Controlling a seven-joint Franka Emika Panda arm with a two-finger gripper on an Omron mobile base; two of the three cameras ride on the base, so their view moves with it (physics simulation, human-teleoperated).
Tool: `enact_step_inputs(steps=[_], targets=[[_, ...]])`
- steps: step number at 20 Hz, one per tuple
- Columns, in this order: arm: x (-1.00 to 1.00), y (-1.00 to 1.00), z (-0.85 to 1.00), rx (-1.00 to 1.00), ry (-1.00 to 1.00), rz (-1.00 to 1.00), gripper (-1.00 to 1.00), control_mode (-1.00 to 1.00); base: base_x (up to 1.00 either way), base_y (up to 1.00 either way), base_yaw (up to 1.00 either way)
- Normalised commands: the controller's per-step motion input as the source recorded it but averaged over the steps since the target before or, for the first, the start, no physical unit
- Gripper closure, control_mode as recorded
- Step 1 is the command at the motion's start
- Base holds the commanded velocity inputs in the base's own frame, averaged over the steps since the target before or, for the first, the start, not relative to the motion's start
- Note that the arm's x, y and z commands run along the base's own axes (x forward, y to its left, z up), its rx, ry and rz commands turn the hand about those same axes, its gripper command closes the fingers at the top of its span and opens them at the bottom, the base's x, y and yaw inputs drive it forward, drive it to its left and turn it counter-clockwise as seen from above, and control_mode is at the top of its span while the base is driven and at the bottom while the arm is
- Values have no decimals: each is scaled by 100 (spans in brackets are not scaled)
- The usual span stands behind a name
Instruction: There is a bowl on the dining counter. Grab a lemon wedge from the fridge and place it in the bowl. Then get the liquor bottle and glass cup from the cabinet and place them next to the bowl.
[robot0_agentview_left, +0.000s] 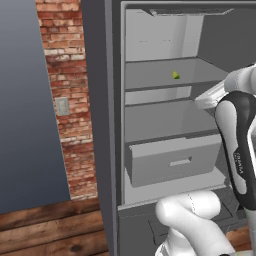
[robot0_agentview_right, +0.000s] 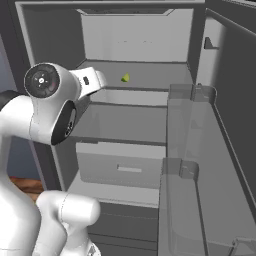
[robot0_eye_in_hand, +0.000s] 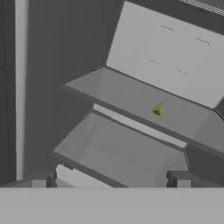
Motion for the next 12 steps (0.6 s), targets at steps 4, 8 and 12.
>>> enact_step_inputs(steps=[4,8,12], targets=[[8,-22,15,0,0,0,-100,-100,0,0,0],[11,-20,12,0,0,-1,-100,-100,0,0,0],[24,-7,14,0,0,-8,-100,-100,0,0,0]])
